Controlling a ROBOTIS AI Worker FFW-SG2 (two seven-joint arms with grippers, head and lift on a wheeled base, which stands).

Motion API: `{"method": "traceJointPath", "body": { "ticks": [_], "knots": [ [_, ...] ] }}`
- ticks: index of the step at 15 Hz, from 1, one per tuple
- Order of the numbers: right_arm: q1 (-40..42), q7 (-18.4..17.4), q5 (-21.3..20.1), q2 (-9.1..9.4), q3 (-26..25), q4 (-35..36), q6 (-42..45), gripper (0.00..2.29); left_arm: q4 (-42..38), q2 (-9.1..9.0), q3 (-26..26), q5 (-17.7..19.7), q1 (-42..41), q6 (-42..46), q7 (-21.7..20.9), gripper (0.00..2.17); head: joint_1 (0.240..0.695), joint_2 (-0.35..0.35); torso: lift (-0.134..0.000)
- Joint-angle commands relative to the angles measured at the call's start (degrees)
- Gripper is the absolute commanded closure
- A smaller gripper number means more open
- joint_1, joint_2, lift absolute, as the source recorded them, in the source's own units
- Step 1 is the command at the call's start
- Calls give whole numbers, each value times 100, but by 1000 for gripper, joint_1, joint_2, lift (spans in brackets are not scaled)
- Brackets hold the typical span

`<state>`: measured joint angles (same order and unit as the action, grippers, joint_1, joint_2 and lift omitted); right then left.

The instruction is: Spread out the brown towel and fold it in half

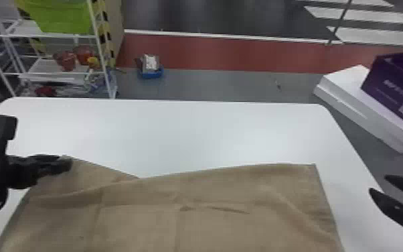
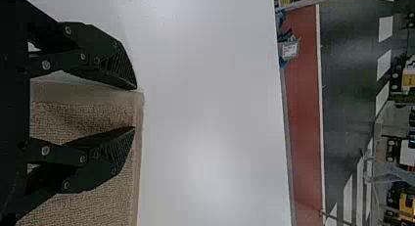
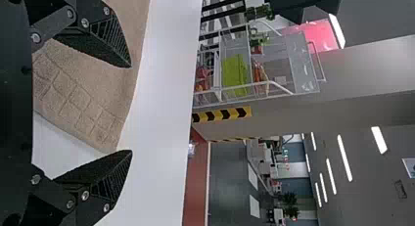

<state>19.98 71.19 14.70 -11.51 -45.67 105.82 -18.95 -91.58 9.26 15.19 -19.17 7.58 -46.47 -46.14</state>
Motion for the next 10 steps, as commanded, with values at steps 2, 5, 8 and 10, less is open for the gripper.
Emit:
{"method": "traceJointPath", "body": {
  "ticks": [2,5,8,10],
  "knots": [
    [33,9,15,-9,-39,-17,0,306,0,-12,2,10,24,-25,0,701,695,-109,-123],
    [76,9,33,-26,-65,-79,53,306,0,-30,-16,10,60,-25,52,728,695,-113,-123],
    [129,9,42,-35,-65,-79,140,306,-35,-48,-24,10,42,-95,149,1126,695,-117,-123],
    [129,0,42,-44,-65,-70,140,306,-123,-48,28,19,-2,-95,167,1558,695,-118,-123]
  ]
}}
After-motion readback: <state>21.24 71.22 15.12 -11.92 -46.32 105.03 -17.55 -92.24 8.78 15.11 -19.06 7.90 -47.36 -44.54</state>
